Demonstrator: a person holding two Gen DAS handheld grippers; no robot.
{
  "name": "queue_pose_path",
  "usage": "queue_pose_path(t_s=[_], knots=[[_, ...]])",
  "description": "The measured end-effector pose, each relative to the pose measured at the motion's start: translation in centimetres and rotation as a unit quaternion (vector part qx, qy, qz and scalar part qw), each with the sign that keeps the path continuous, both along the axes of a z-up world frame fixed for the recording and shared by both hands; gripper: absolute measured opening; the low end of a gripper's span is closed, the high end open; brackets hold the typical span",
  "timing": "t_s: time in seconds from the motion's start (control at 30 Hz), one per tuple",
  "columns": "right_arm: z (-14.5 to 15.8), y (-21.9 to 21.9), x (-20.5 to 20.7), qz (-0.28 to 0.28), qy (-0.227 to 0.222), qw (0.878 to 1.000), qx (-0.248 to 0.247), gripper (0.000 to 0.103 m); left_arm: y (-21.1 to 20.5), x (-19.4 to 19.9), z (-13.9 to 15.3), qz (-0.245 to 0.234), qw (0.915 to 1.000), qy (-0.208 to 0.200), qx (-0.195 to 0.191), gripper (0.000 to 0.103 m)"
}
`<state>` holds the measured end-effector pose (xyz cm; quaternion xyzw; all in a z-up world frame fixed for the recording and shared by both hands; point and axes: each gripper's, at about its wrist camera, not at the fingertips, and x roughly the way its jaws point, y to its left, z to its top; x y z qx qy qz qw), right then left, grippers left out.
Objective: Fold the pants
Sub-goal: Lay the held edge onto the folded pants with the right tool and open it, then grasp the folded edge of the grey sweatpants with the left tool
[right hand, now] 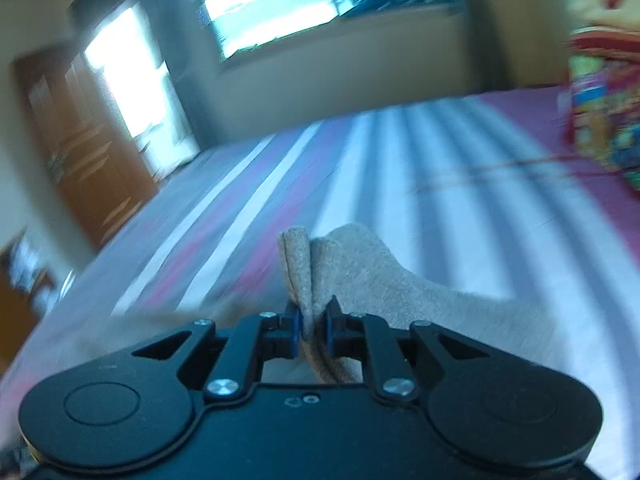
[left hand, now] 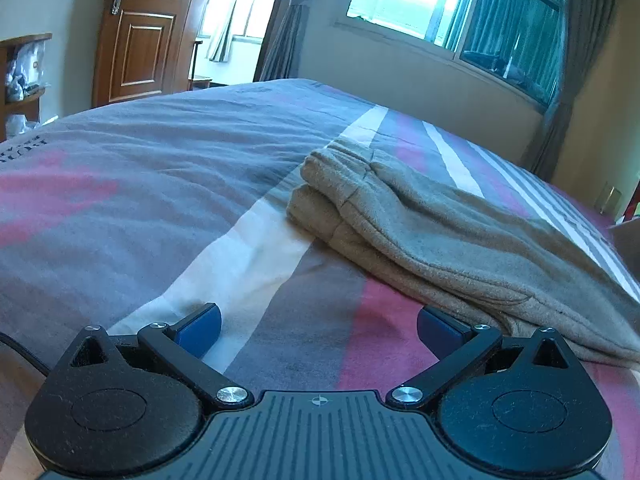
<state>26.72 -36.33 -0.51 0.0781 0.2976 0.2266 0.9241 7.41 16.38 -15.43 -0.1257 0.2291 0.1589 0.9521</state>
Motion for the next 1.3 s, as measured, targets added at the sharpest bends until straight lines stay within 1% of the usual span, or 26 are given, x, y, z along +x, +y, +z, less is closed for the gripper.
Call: queue_pose_path(t_s=[0.07, 0.1, 0.17, 0.2, 0.27, 0.3, 0.37, 0.4, 0.43, 0.57, 0.6, 0.67, 0.7, 0.73, 0.77, 0.9, 1.0, 1.07, 1.1, 1.17, 1.2, 1.23, 1.27, 1.3], knots=[[-1.6, 3.0, -0.8, 0.035, 0.011, 0.999, -0.018, 0.011, -0.3, 0.2, -0.1, -0.001, 1.0000, 0.004, 0.007, 0.103], [-2.4, 4.7, -1.3, 0.052, 0.014, 0.998, -0.035, 0.011, -0.3, 0.2, -0.2, -0.001, 0.9999, 0.005, 0.009, 0.103], [-3.7, 7.1, -2.3, 0.075, 0.011, 0.994, -0.077, 0.011, -0.4, 0.2, -0.2, -0.001, 1.0000, 0.004, 0.008, 0.103], [-4.4, 8.2, -3.0, 0.086, 0.002, 0.991, -0.107, 0.011, -0.3, 0.2, -0.3, -0.001, 1.0000, 0.004, 0.007, 0.103], [-5.4, 9.6, -4.6, 0.099, -0.028, 0.981, -0.167, 0.011, -0.3, 0.2, -0.3, -0.001, 1.0000, 0.003, 0.006, 0.103], [-6.0, 10.7, -5.3, 0.108, -0.046, 0.973, -0.197, 0.011, -0.3, 0.3, -0.3, -0.001, 1.0000, 0.004, 0.007, 0.103], [-7.0, 11.7, -7.0, 0.128, -0.074, 0.959, -0.243, 0.011, -0.4, 0.4, -0.3, -0.001, 0.9999, 0.006, 0.011, 0.103], [-7.4, 12.2, -7.2, 0.138, -0.081, 0.952, -0.261, 0.012, -0.5, 0.4, -0.3, 0.000, 0.9999, 0.007, 0.013, 0.103], [-7.7, 12.4, -7.6, 0.146, -0.083, 0.948, -0.271, 0.012, -0.6, 0.4, -0.3, 0.000, 0.9999, 0.008, 0.014, 0.103], [-8.4, 12.9, -9.4, 0.159, -0.092, 0.940, -0.287, 0.012, -0.6, 0.3, -0.3, 0.001, 0.9998, 0.009, 0.016, 0.103], [-8.6, 13.0, -9.8, 0.162, -0.092, 0.939, -0.289, 0.013, -0.6, 0.3, -0.3, 0.001, 0.9998, 0.009, 0.017, 0.103], [-9.3, 13.4, -10.6, 0.173, -0.089, 0.934, -0.299, 0.021, -0.7, 0.4, -0.3, 0.001, 0.9998, 0.011, 0.019, 0.103], [-9.6, 13.8, -11.0, 0.182, -0.090, 0.932, -0.301, 0.027, -0.7, 0.4, -0.3, 0.001, 0.9997, 0.011, 0.020, 0.103], [-9.7, 14.3, -11.5, 0.187, -0.096, 0.930, -0.301, 0.030, -0.8, 0.4, -0.3, 0.001, 0.9997, 0.013, 0.021, 0.103], [-9.9, 14.6, -11.8, 0.188, -0.099, 0.931, -0.298, 0.030, -0.8, 0.4, -0.3, 0.001, 0.9997, 0.013, 0.023, 0.103], [-10.0, 14.0, -11.3, 0.174, -0.084, 0.947, -0.256, 0.032, -1.0, 0.4, -0.3, 0.003, 0.9994, 0.016, 0.029, 0.103], [-10.1, 13.7, -11.8, 0.174, -0.089, 0.949, -0.246, 0.033, -1.1, 0.3, -0.3, 0.003, 0.9994, 0.015, 0.032, 0.103], [-9.8, 13.1, -12.0, 0.180, -0.085, 0.952, -0.231, 0.040, -1.1, 0.3, -0.2, 0.001, 0.9995, 0.014, 0.030, 0.103], [-9.5, 12.6, -12.3, 0.193, -0.086, 0.953, -0.217, 0.051, -1.1, 0.3, -0.3, 0.001, 0.9994, 0.014, 0.030, 0.103], [-8.8, 11.7, -13.0, 0.203, -0.104, 0.954, -0.196, 0.045, -1.2, 0.2, -0.1, 0.000, 0.9994, 0.015, 0.031, 0.103], [-8.3, 10.9, -13.3, 0.200, -0.108, 0.958, -0.177, 0.039, -1.2, 0.2, 0.1, -0.008, 0.9994, 0.018, 0.029, 0.103], [-7.8, 9.8, -13.3, 0.191, -0.104, 0.964, -0.155, 0.030, -1.2, 0.2, 0.4, -0.017, 0.9993, 0.022, 0.026, 0.102], [-7.5, 8.7, -13.2, 0.179, -0.097, 0.969, -0.138, 0.025, -1.5, 0.3, 0.8, -0.025, 0.9990, 0.026, 0.025, 0.089], [-7.2, 7.4, -13.1, 0.160, -0.093, 0.974, -0.127, 0.023, -1.7, 0.3, 1.1, -0.031, 0.9988, 0.030, 0.024, 0.080]])
